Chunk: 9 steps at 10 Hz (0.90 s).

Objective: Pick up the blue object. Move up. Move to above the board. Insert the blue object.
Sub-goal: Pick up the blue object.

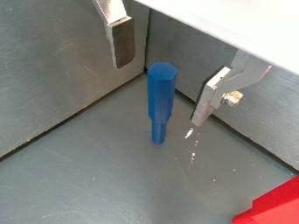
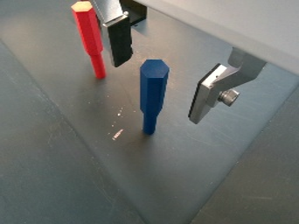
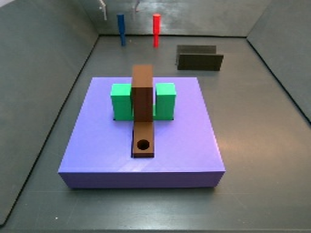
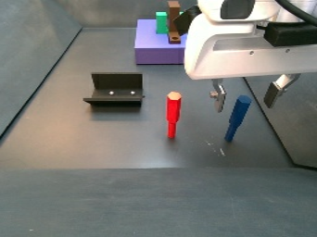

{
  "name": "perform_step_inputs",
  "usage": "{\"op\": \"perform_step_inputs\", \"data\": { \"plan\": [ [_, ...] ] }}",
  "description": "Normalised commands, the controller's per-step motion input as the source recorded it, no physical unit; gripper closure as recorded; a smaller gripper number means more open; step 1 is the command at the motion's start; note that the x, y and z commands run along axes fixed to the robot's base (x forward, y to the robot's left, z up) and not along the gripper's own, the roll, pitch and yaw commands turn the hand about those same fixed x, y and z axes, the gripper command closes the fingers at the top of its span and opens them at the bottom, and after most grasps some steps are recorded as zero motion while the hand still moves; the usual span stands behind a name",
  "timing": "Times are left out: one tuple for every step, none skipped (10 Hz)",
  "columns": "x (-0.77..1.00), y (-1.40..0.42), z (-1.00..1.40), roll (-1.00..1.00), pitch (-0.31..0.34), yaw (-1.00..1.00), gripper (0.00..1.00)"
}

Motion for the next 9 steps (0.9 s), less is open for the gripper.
{"op": "perform_step_inputs", "data": {
  "plan": [
    [0.00, 0.00, -0.18, 0.02, -0.076, 0.00, 0.00],
    [0.00, 0.00, -0.17, 0.01, -0.067, 0.00, 0.00],
    [0.00, 0.01, -0.16, 0.00, -0.051, 0.00, 0.00],
    [0.00, 0.00, 0.00, 0.00, 0.000, 0.00, 0.00],
    [0.00, 0.00, 0.00, 0.00, 0.000, 0.00, 1.00],
    [0.00, 0.00, 0.00, 0.00, 0.000, 0.00, 1.00],
    [0.00, 0.00, 0.00, 0.00, 0.000, 0.00, 1.00],
    [0.00, 0.00, 0.00, 0.00, 0.000, 0.00, 1.00],
    [0.00, 0.00, 0.00, 0.00, 0.000, 0.00, 1.00]
  ]
}}
